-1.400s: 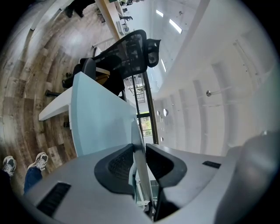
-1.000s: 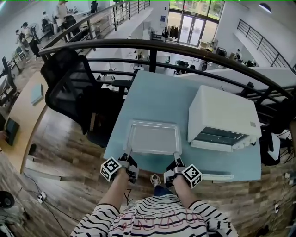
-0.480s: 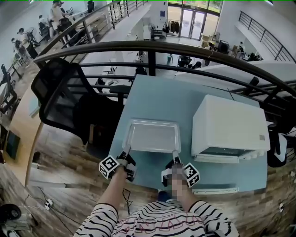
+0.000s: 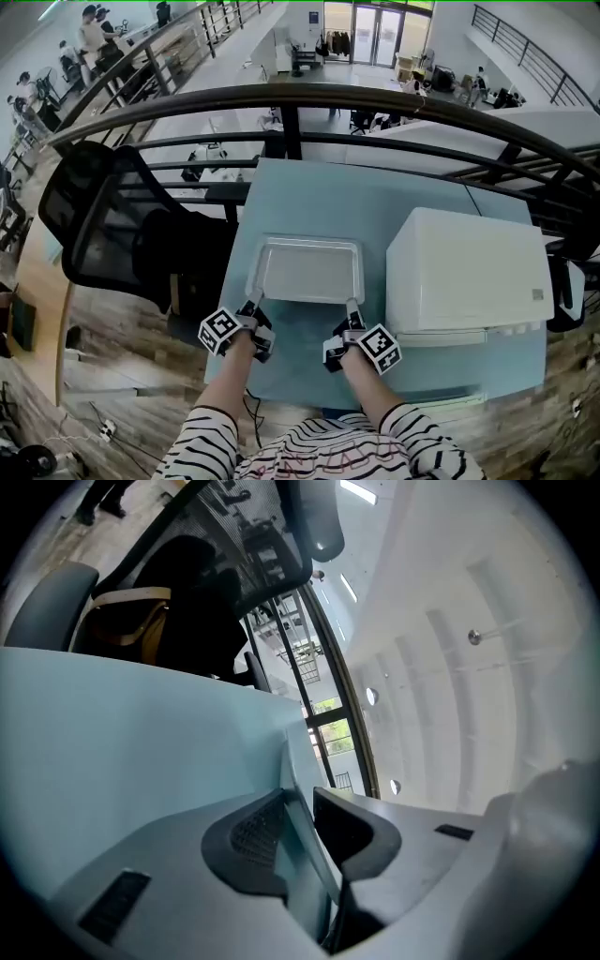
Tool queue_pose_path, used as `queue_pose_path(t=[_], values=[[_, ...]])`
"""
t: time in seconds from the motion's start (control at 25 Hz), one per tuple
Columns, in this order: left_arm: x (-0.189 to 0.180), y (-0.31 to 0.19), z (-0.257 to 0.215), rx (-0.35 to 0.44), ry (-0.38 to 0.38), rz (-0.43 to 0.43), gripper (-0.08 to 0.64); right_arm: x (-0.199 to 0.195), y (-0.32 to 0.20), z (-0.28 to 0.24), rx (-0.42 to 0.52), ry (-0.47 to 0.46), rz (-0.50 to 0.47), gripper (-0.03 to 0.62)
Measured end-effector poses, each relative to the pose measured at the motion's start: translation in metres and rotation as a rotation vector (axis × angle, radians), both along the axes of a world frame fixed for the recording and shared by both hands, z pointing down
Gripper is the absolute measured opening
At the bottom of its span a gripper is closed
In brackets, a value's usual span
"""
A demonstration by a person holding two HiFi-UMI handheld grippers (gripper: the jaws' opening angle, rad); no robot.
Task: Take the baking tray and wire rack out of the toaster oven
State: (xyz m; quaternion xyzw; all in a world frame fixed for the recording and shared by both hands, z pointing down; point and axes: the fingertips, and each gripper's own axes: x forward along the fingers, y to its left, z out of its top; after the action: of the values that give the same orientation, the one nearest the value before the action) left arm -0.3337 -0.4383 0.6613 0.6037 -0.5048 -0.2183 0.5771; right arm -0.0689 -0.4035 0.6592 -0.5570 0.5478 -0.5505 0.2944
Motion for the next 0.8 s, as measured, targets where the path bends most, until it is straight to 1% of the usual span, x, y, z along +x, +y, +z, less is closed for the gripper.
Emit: queue_pose_path(t=[0.16,0.24,0.44,0.6,0.68,0.72,0.76,0.8], values=[[0.007,-0.022,0.008,-0.024,-0.038,0.012,0.098,0.007,-0.023,0.005,-0.004,0.034,0.015,0.056],[0.010,-0.031,0.010,-0.034,-0.072,0.019,0.098,0.009,-0.030,0.007,-0.008,0.057,0.017,0.058],[0.015,-0.050,0.015,-0.052,-0.204,0.060,0.098,0.012,-0.045,0.016,-0.024,0.125,0.006,0.065],[0.016,-0.056,0.022,-0.079,-0.297,0.094,0.100,0.009,-0.047,0.025,-0.063,0.180,-0.031,0.081],[0.018,-0.057,0.024,-0.085,-0.339,0.125,0.119,0.006,-0.046,0.027,-0.077,0.211,-0.061,0.092],[0.019,-0.057,0.025,-0.085,-0.359,0.141,0.141,0.005,-0.046,0.027,-0.082,0.230,-0.082,0.104],[0.021,-0.057,0.026,-0.089,-0.378,0.157,0.166,0.003,-0.046,0.028,-0.089,0.251,-0.105,0.134],[0.022,-0.057,0.028,-0.097,-0.394,0.169,0.194,0.002,-0.046,0.029,-0.101,0.278,-0.127,0.183]])
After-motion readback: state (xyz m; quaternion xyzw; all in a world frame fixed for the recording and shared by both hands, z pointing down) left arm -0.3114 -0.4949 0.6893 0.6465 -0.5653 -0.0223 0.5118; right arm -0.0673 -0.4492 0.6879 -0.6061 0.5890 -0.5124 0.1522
